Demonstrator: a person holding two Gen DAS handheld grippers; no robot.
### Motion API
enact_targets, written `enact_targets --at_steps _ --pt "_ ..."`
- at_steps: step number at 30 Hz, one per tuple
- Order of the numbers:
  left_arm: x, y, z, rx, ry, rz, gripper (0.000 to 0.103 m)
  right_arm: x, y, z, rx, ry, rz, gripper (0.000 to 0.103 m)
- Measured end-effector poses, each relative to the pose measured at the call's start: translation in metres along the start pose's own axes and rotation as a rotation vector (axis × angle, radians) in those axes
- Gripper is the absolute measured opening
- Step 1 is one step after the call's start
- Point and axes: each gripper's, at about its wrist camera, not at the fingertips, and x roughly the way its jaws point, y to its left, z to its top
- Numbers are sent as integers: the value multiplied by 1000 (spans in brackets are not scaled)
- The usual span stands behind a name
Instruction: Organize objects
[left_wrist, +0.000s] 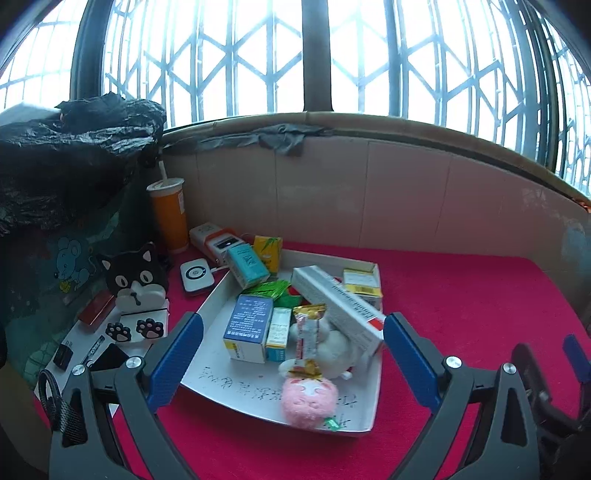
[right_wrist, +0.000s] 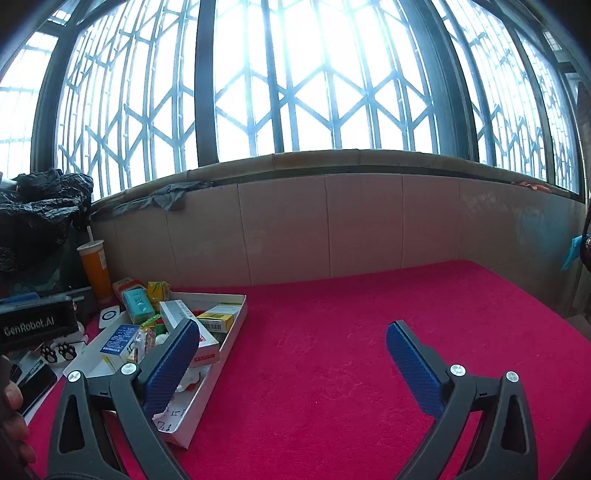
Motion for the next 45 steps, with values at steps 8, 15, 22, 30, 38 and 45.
enact_targets --at_steps 8,15,22,30,38,45 --pt "-17 -4 1 -21 -5 7 98 -13 -1 0 -2 -22 18 103" --pt "-26 -6 0 -19 -16 10 98 -20 -2 -1 -1 -27 25 103" --pt "-25 -3 -1 -25 -12 28 98 -20 0 -2 -5 -25 29 103" --pt "-22 -1 -2 -29 -1 33 98 -15 2 -7 -10 6 30 103" --pt "-20 -1 -4 -29 9 33 98 -10 4 -10 -29 30 38 103" --pt "-20 -1 -4 -28 11 32 98 -9 5 -11 -35 37 43 103"
